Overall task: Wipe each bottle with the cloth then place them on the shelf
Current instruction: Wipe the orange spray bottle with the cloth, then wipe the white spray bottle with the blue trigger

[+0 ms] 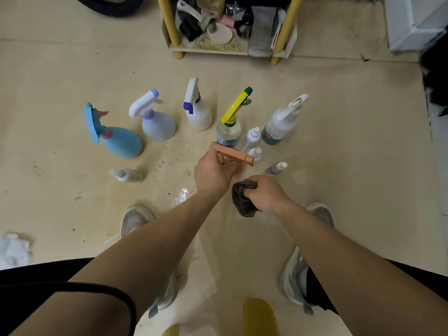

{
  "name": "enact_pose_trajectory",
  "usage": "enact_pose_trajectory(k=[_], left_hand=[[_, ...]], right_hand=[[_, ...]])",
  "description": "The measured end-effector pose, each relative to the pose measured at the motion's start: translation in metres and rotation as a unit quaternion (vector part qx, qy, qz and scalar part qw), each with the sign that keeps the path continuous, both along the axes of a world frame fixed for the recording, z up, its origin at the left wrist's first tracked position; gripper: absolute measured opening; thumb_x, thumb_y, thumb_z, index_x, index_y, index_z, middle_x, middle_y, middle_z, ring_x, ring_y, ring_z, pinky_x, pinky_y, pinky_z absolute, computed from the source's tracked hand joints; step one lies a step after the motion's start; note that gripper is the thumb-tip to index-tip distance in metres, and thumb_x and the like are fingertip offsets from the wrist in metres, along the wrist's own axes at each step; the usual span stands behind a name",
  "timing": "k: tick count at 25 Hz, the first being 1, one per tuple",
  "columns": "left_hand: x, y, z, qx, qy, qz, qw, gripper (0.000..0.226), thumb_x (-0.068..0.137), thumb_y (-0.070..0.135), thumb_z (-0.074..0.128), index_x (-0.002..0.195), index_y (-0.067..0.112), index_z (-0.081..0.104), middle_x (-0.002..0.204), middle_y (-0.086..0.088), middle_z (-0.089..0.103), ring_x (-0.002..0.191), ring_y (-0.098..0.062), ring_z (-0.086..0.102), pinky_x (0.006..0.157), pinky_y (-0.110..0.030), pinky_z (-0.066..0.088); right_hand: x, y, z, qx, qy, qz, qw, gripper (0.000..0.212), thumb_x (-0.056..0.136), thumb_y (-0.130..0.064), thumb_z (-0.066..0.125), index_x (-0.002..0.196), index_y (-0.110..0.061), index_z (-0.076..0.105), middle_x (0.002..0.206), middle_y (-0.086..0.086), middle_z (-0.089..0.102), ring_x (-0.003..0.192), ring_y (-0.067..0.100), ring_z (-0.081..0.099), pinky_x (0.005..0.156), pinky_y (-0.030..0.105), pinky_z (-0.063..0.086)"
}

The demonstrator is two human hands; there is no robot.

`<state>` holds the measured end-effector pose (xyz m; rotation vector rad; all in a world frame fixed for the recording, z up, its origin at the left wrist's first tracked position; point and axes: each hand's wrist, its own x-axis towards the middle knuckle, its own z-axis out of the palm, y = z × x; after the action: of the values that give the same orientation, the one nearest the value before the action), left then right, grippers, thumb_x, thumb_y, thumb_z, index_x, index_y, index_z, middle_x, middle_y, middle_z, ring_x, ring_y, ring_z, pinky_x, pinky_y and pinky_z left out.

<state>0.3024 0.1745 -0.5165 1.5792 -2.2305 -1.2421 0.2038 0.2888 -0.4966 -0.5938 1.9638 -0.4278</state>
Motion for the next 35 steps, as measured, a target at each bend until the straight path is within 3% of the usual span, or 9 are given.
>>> enact_pose_trajectory(k=[10,16,21,24,26,28,31,33,35], left_hand=[[-0.011,0.001,-0.01,0.023,-0.004,-0.029,0.999,0.047,0.08,0.042,0.076,0.116,0.024,0.053,0.099,0.003,0.071,0.09,-0.024,0.067,0.068,-0.034,0.047],[0.013,-0.017,0.02,0.051,-0.057,-0.049,0.996,0.07,0.083,0.042,0.075,0.141,0.016,0.046,0.14,-0.002,0.058,0.112,-0.027,0.063,0.09,-0.037,0.05],[0.04,-0.045,0.071,0.008,-0.05,-0.032,0.998,0.06,0.088,0.037,0.072,0.138,0.012,0.048,0.139,-0.002,0.057,0.12,-0.025,0.058,0.097,-0.038,0.048],[0.045,-0.064,0.094,-0.028,-0.06,-0.04,0.997,0.053,0.092,0.039,0.066,0.135,0.012,0.049,0.129,-0.005,0.061,0.112,-0.024,0.059,0.089,-0.036,0.05],[0.043,-0.076,0.101,-0.059,-0.077,-0.047,0.994,0.05,0.093,0.039,0.063,0.133,0.012,0.05,0.122,-0.006,0.063,0.105,-0.024,0.061,0.08,-0.032,0.046],[0.038,-0.087,0.104,-0.076,-0.093,-0.044,0.992,0.05,0.095,0.039,0.061,0.135,0.012,0.049,0.121,-0.006,0.064,0.107,-0.025,0.061,0.077,-0.031,0.043],[0.021,-0.104,0.095,-0.069,-0.104,-0.024,0.992,0.055,0.094,0.043,0.061,0.138,0.013,0.045,0.122,-0.006,0.064,0.107,-0.025,0.062,0.075,-0.032,0.042],[0.008,-0.112,0.087,-0.069,-0.105,-0.01,0.992,0.058,0.093,0.046,0.063,0.137,0.013,0.045,0.12,-0.005,0.064,0.107,-0.026,0.062,0.076,-0.033,0.043],[-0.008,-0.12,0.077,-0.068,-0.108,-0.004,0.992,0.056,0.092,0.046,0.065,0.132,0.012,0.046,0.114,-0.007,0.065,0.104,-0.027,0.063,0.076,-0.036,0.046]], right_hand=[[0.004,-0.002,0.0,-0.003,-0.014,-0.016,1.0,0.017,0.089,-0.017,0.054,0.094,-0.019,0.07,0.094,0.004,0.073,0.092,0.026,0.067,0.086,0.043,0.058],[0.008,-0.008,0.045,-0.037,0.014,0.007,0.999,0.016,0.092,-0.018,0.056,0.096,-0.027,0.068,0.097,0.003,0.069,0.095,0.027,0.065,0.071,0.03,0.052],[0.017,-0.019,0.092,-0.093,0.061,0.058,0.992,0.024,0.092,-0.017,0.055,0.107,-0.017,0.073,0.125,-0.01,0.066,0.105,0.019,0.061,0.089,0.031,0.05],[0.023,-0.028,0.11,-0.14,0.064,0.05,0.987,0.037,0.093,-0.018,0.054,0.126,-0.027,0.069,0.145,-0.021,0.053,0.12,0.014,0.057,0.095,0.026,0.045],[0.026,-0.033,0.116,-0.141,0.071,0.016,0.987,0.044,0.094,-0.021,0.054,0.135,-0.031,0.062,0.135,-0.01,0.063,0.117,0.019,0.059,0.093,0.029,0.048],[0.027,-0.04,0.116,-0.151,0.081,0.002,0.985,0.035,0.093,-0.022,0.056,0.125,-0.029,0.068,0.116,-0.004,0.07,0.106,0.021,0.062,0.082,0.03,0.05],[0.025,-0.053,0.111,-0.169,0.087,-0.004,0.982,0.025,0.093,-0.021,0.057,0.112,-0.027,0.072,0.099,-0.007,0.069,0.091,0.017,0.06,0.062,0.016,0.041],[0.021,-0.06,0.104,-0.175,0.077,-0.013,0.981,0.026,0.093,-0.021,0.058,0.115,-0.026,0.071,0.099,-0.009,0.067,0.092,0.014,0.058,0.062,0.013,0.041],[0.014,-0.069,0.097,-0.182,0.053,-0.024,0.982,0.026,0.093,-0.021,0.058,0.115,-0.026,0.071,0.1,-0.01,0.068,0.095,0.015,0.061,0.071,0.023,0.052]])
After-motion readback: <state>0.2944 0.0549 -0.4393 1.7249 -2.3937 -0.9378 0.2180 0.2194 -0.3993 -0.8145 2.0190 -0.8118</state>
